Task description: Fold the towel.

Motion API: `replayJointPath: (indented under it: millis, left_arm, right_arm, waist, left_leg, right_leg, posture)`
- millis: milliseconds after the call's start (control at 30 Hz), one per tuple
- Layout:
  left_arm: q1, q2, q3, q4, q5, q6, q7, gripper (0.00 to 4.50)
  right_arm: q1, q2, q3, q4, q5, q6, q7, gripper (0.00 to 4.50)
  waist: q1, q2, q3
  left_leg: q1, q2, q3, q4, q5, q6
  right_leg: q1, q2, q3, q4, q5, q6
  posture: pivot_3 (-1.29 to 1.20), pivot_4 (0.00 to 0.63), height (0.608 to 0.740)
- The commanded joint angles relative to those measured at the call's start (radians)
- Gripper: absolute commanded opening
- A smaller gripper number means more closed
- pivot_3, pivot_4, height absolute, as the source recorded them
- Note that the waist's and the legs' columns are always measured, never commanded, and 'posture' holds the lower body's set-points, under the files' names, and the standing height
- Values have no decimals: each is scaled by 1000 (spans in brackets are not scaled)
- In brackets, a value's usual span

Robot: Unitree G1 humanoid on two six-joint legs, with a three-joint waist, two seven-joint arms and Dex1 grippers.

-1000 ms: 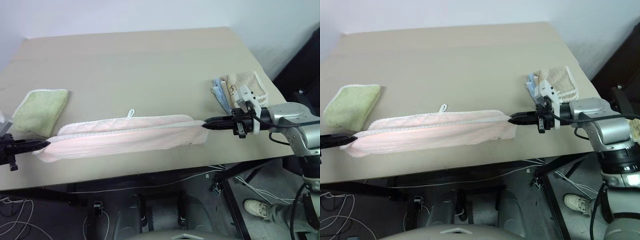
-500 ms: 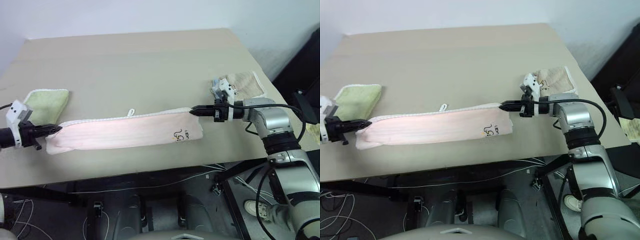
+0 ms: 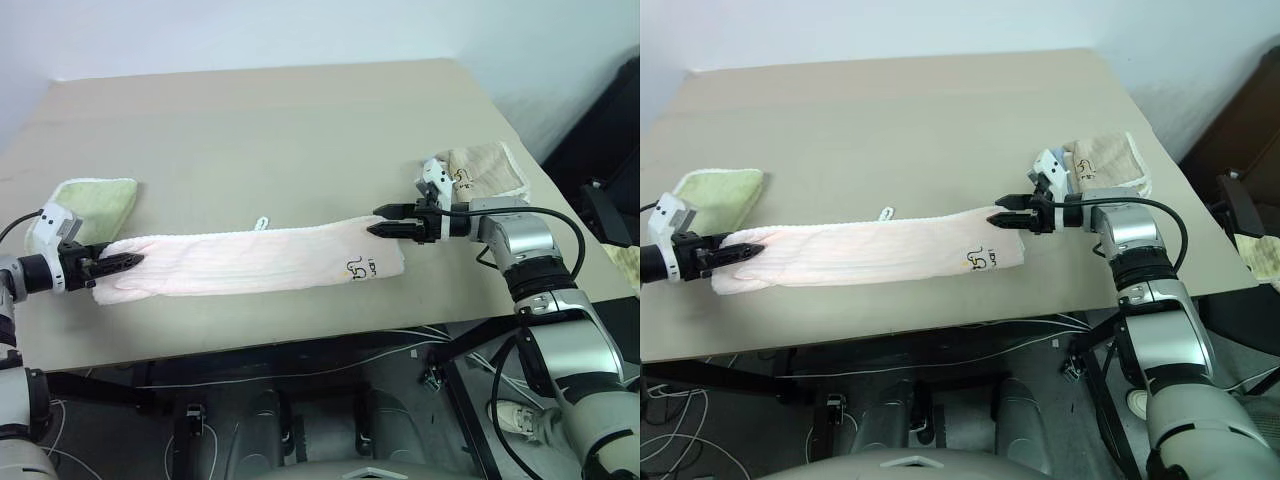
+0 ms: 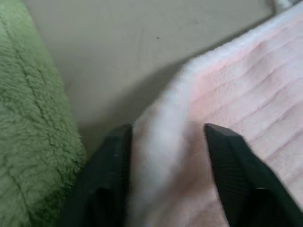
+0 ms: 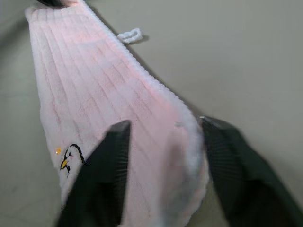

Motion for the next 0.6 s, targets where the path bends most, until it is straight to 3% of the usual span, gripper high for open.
replayJointPath:
  millis: [33, 100, 133, 333, 600]
  left_arm:
    - [67, 39, 51, -73, -16, -36, 36, 3732]
    - [121, 22, 89, -129, -22, -109, 111, 4417]
    - [162, 9, 121, -183, -43, -117, 132, 4472]
    - [400, -73, 274, -635, -250, 70, 168, 4472]
    - [547, -108, 302, -1052, -470, 356, 204, 4472]
  right_arm:
    - [3, -31, -59, -61, 16, 26, -16, 3677]
    - [28, -42, -87, -113, 42, 74, -31, 4421]
    - [55, -54, -106, -164, 66, 128, -37, 4474]
    - [248, -114, -226, -482, 239, 507, -125, 4474]
    - [365, -141, -415, -627, 456, 977, -285, 4474]
  waist:
    - [-2, 0, 0]
    - [-1, 0, 0]
    - [-1, 0, 0]
    - [5, 0, 0]
    - [1, 0, 0]
  left_leg:
    - [0, 0, 0, 0, 0, 0]
    - [0, 1, 0, 0, 0, 0]
    - [0, 1, -1, 0, -1, -1]
    - [0, 2, -2, 0, -2, -2]
    - [2, 2, -3, 0, -2, -2]
  right_leg:
    - [0, 0, 0, 0, 0, 0]
    - [-1, 0, 0, 0, 0, 0]
    - [-1, 0, 0, 0, 0, 0]
    - [1, -2, 0, -1, -2, -4]
    - [2, -1, 1, -1, -1, -5]
  posture:
    - [0, 150, 740]
    - [0, 150, 740]
    - [0, 150, 740]
    - [0, 150, 740]
    - [0, 150, 740]
